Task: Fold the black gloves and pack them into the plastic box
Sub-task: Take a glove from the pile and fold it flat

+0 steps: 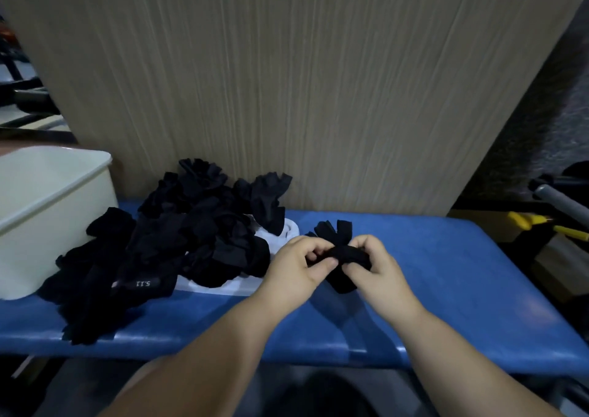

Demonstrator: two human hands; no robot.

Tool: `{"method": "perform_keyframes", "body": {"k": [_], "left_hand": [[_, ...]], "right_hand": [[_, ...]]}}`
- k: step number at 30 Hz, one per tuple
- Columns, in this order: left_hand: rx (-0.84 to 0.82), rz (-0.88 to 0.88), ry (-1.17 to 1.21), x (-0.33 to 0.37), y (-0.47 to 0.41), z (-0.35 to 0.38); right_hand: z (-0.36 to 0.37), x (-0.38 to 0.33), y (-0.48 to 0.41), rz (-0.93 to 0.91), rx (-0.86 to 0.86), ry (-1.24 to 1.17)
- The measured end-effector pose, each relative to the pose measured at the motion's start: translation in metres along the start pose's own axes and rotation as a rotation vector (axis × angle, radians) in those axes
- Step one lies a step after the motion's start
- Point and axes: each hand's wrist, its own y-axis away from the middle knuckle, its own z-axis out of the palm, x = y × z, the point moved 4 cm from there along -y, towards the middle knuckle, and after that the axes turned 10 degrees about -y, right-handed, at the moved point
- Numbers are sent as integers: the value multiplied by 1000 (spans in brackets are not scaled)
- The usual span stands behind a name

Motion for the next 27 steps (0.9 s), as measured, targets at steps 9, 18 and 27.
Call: {"method": "perform_keyframes", "body": {"k": [9, 18, 27], "left_hand": [[-42, -158, 97, -25, -39, 24], [-50, -160, 34, -35, -49, 47], [-67, -138, -88, -39, -47, 34]], "right_hand": [[-17, 39, -39, 165, -190, -296], [-30, 61, -43, 170, -52, -25], [-19, 58, -47, 117, 7, 194]]}}
